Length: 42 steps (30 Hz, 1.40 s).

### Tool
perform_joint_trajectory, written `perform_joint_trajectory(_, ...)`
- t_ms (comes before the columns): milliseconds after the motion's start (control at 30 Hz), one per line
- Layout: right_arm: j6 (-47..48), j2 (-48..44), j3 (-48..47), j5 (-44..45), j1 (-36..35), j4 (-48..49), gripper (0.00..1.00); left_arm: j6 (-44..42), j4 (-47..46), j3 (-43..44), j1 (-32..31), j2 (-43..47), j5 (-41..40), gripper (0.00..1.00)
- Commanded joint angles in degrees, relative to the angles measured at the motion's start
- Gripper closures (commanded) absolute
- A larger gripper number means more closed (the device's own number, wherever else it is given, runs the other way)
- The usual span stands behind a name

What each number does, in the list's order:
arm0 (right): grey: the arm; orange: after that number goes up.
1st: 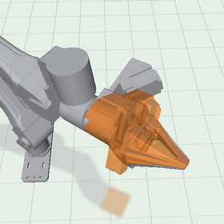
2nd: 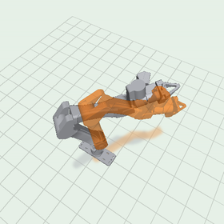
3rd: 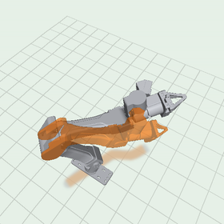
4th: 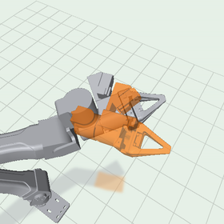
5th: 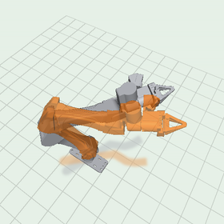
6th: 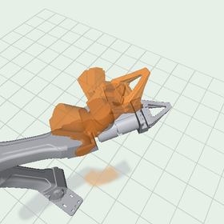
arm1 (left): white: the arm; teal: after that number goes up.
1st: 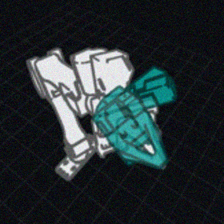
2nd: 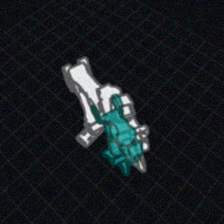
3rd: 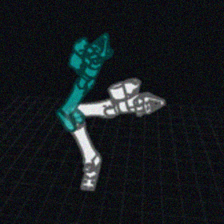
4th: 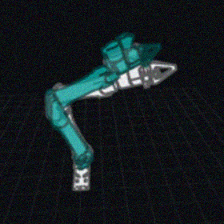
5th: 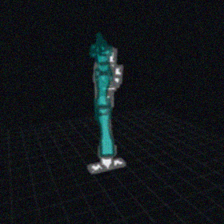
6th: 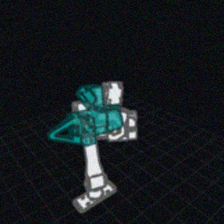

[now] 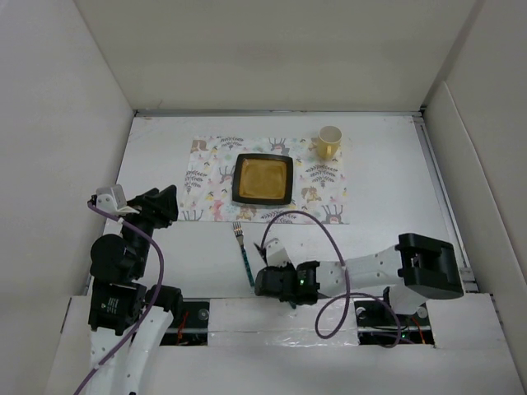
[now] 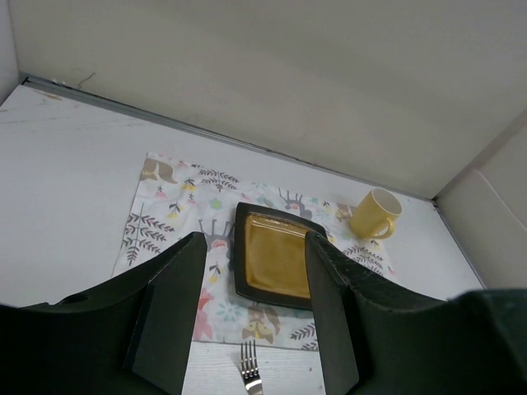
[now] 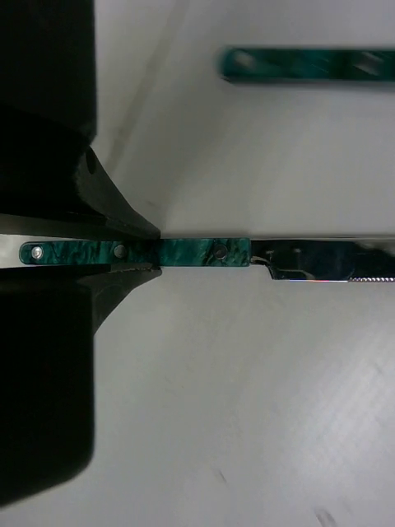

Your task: Set the dinner table for one person

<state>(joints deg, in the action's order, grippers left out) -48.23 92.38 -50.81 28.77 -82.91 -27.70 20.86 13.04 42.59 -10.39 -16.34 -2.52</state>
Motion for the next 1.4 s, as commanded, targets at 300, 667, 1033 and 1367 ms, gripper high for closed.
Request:
perform_joint_trajectory(300, 15.3, -18.0, -8.3, 9.0, 10.2, 4.6, 1.00, 0.0, -2.9, -0.5, -0.2, 0.9, 0.7, 0.52)
perform_joint_trajectory(667, 20.8, -3.6, -12.7, -4.5, 46.3, 22.9, 1.00, -0.2, -2.8, -0.5, -0.2, 0.1, 1.1, 0.51)
perform_joint_trajectory(1033, 21.5, 14.0, -20.5, -11.5, 54.0, 21.8, 1.00, -0.4, -2.8, -0.5, -0.2, -0.8, 1.1, 0.50)
perform_joint_trajectory(1367, 20.9, 18.3, -20.3, -13.3, 54.5, 21.6, 1.00, 0.0, -1.8, -0.1, -0.2, -4.3, 1.0, 0.49)
